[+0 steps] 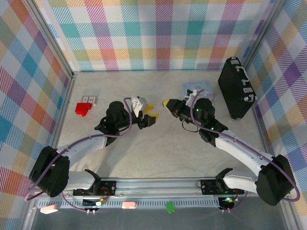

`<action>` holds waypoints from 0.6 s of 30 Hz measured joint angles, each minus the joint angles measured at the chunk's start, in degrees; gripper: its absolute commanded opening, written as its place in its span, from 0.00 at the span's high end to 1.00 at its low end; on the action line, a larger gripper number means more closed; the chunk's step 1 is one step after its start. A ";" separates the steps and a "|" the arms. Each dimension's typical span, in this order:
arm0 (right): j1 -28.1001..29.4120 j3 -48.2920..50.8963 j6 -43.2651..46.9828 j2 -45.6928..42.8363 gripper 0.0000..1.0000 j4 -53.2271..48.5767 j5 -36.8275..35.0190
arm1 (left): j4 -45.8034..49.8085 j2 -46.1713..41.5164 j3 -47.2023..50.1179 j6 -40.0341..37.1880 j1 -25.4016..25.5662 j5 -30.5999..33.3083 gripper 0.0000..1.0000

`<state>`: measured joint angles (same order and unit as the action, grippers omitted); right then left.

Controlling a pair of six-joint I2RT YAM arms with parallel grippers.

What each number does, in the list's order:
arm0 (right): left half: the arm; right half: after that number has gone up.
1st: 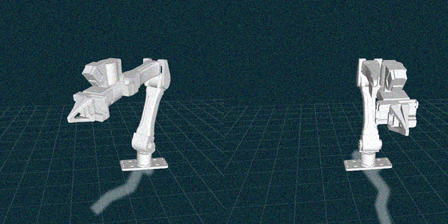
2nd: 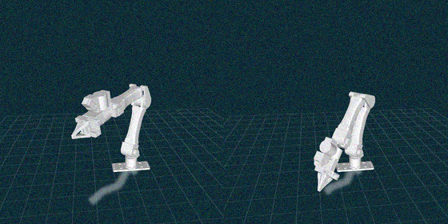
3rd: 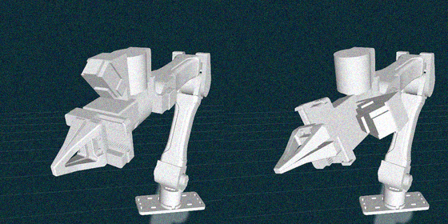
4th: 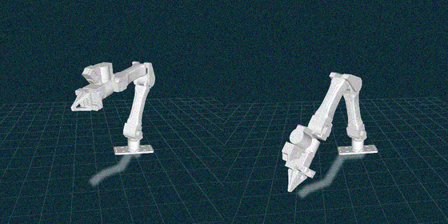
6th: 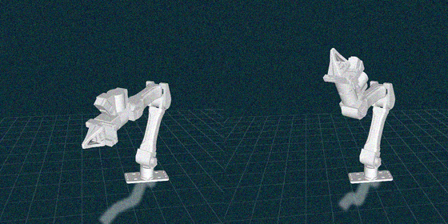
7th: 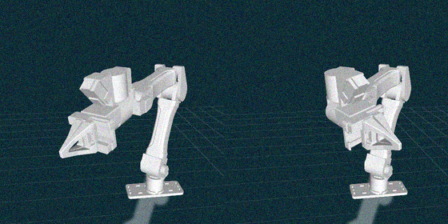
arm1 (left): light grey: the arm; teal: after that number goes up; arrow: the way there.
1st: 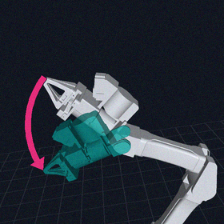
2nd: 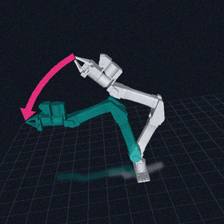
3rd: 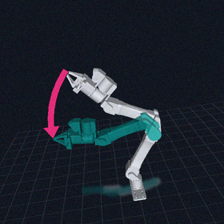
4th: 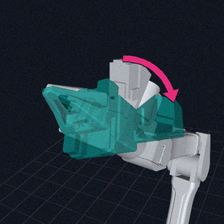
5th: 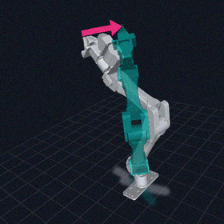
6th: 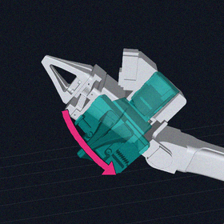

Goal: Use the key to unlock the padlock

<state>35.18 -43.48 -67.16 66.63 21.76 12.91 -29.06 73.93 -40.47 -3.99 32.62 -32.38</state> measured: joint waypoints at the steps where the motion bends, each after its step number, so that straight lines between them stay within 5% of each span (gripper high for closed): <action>1: 0.02 0.17 0.02 0.00 1.00 0.02 0.02 | -0.09 0.00 0.00 -0.11 0.26 -0.52 0.47; 18: 4.07 0.74 -1.62 0.39 1.00 3.10 -0.04 | -5.42 1.03 0.09 -1.27 1.79 -1.22 0.57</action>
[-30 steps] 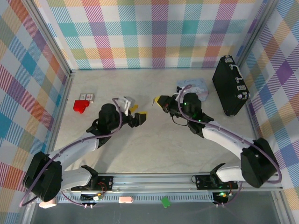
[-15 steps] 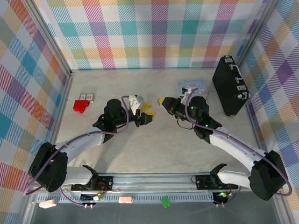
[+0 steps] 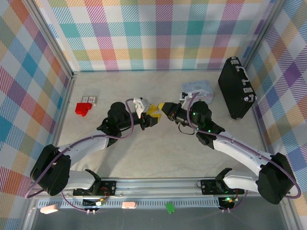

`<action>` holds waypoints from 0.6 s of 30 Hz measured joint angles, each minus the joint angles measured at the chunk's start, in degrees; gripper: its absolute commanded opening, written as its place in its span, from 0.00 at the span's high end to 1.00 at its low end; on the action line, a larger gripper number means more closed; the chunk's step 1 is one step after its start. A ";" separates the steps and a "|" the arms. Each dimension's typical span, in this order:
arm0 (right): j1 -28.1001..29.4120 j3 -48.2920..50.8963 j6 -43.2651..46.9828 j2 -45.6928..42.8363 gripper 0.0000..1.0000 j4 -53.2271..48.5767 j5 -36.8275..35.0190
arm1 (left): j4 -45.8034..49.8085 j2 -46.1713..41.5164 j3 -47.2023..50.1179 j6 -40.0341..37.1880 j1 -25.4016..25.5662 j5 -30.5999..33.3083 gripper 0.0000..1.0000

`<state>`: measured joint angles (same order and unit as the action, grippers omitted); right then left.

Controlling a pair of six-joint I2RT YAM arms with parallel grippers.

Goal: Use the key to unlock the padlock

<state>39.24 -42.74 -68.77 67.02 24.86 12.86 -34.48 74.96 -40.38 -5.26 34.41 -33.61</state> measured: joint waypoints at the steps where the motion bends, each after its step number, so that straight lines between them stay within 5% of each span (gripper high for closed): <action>1: 0.31 0.00 -0.04 0.00 1.00 0.02 -0.11 | -0.81 0.00 0.17 0.02 0.00 0.02 0.58; 18: 0.98 0.50 0.00 -1.14 1.00 0.57 -2.95 | -2.19 0.11 0.52 -0.33 -0.11 -1.55 0.78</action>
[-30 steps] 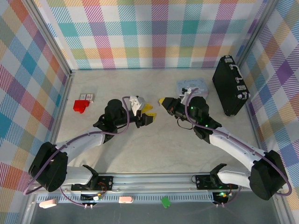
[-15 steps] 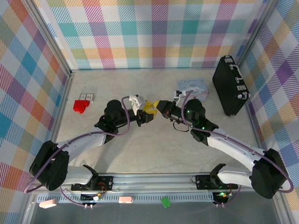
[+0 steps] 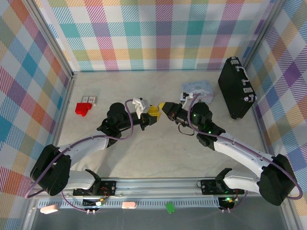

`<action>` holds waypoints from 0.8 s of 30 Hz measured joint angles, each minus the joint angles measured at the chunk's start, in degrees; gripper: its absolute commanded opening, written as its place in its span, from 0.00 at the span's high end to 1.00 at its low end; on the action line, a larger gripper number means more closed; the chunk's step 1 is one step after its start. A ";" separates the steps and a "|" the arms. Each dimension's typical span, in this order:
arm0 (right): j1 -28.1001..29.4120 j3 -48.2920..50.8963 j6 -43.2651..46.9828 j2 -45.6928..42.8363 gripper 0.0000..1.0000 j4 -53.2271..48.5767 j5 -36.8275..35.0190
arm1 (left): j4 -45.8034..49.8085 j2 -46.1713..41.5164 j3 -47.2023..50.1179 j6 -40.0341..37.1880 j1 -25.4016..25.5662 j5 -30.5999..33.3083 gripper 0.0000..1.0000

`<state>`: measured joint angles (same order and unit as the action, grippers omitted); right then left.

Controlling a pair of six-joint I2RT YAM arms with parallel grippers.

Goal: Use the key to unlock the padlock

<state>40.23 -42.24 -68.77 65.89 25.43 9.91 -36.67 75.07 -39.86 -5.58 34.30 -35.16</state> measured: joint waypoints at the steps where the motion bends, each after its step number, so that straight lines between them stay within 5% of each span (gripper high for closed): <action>1: 0.00 0.02 0.00 -0.04 1.00 0.07 -0.02 | -0.28 0.20 0.00 0.02 -0.11 -0.20 0.79; 24: 0.35 0.15 -1.09 0.00 1.00 0.22 0.07 | -2.58 1.62 0.00 1.70 -1.20 -1.81 0.85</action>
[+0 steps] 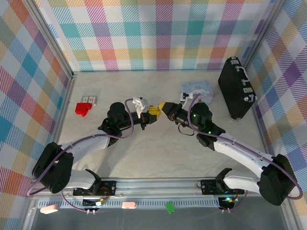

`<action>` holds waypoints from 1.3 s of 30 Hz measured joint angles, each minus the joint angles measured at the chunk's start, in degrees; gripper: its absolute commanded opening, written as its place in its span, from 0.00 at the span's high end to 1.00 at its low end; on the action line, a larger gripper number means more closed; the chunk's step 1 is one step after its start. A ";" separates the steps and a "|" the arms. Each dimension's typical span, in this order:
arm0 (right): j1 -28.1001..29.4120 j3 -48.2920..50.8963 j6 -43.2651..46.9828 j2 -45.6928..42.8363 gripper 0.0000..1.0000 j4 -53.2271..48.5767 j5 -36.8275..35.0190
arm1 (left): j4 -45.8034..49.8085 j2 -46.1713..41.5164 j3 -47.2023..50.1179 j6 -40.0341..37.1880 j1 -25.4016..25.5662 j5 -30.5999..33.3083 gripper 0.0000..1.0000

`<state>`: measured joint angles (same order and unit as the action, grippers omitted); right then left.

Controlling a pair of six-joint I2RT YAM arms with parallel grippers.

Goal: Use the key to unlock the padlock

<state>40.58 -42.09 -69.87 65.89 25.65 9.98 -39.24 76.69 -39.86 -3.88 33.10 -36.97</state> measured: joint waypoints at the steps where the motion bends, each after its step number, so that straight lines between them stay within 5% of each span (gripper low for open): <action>1: 0.00 0.00 0.00 0.02 1.00 0.02 0.07 | 0.00 0.00 0.00 0.00 -0.15 -0.02 0.86; 12: 0.00 0.00 0.00 0.33 1.00 0.00 0.09 | 0.04 -0.02 0.09 -0.07 -1.05 0.39 1.00; 18: 0.00 -0.09 0.87 -0.15 0.68 -3.19 -1.16 | 6.56 -1.07 -0.85 -4.44 -1.09 2.58 1.00; 22: -1.16 -2.56 4.94 -3.19 0.50 -13.84 -3.13 | 17.59 -2.14 -4.83 -11.52 -1.16 6.64 1.00; 30: -13.27 -2.82 5.09 -7.52 0.52 -17.57 1.70 | 35.54 -2.23 -16.96 -30.95 -0.87 16.68 1.00; 39: -13.38 -1.51 -0.66 -6.47 0.59 -18.16 7.74 | 51.30 -4.00 -19.63 -58.27 0.90 24.30 1.00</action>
<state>27.20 -43.59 -70.52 59.42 7.49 17.72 12.05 72.69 -59.48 -62.15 34.00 -12.67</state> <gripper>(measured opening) 0.410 0.048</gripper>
